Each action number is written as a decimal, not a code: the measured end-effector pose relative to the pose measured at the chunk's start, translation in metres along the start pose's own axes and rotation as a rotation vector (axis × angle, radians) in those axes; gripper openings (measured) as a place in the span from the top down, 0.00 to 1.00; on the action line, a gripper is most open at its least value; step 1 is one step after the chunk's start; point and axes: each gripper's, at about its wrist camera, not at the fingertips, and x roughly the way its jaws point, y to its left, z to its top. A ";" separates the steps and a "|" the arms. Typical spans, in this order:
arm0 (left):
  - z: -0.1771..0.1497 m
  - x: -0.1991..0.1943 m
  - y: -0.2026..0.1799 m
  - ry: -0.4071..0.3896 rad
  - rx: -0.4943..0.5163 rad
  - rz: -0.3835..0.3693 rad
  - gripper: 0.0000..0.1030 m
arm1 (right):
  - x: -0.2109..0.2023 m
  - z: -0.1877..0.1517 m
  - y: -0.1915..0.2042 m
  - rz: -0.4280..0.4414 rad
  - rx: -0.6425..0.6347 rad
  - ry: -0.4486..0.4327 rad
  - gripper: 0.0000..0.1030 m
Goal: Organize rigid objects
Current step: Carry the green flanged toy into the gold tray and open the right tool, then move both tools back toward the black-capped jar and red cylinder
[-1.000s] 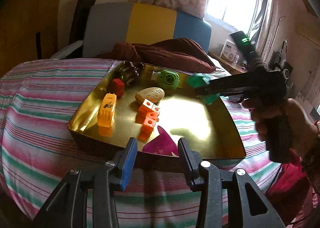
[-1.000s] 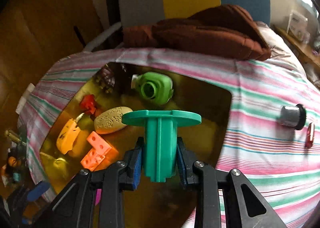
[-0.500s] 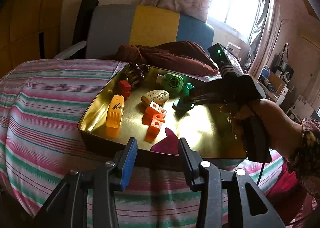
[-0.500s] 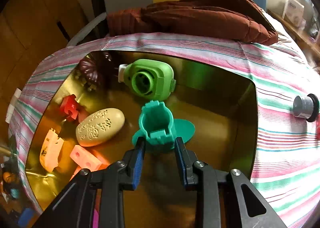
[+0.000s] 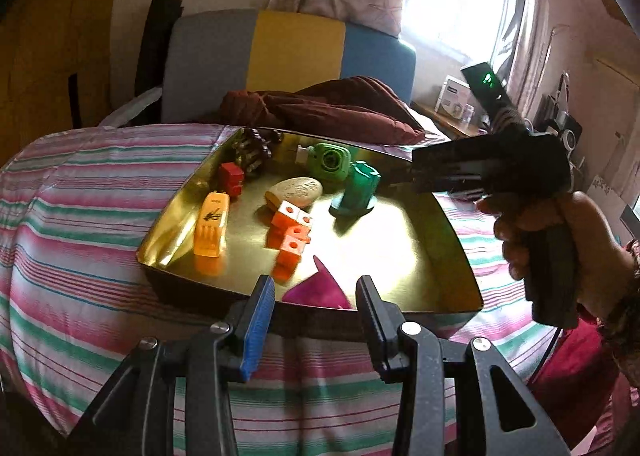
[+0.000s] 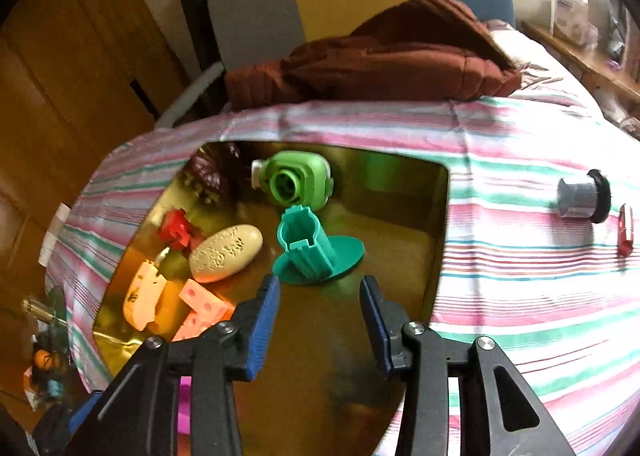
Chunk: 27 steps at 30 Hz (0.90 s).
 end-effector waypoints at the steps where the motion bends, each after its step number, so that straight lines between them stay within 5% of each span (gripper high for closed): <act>1: 0.000 0.000 -0.002 0.002 0.007 0.000 0.59 | -0.005 0.000 -0.001 -0.007 -0.002 -0.011 0.57; 27: -0.006 0.025 -0.089 0.073 0.194 -0.074 0.59 | -0.056 -0.020 -0.153 -0.243 0.130 -0.021 0.55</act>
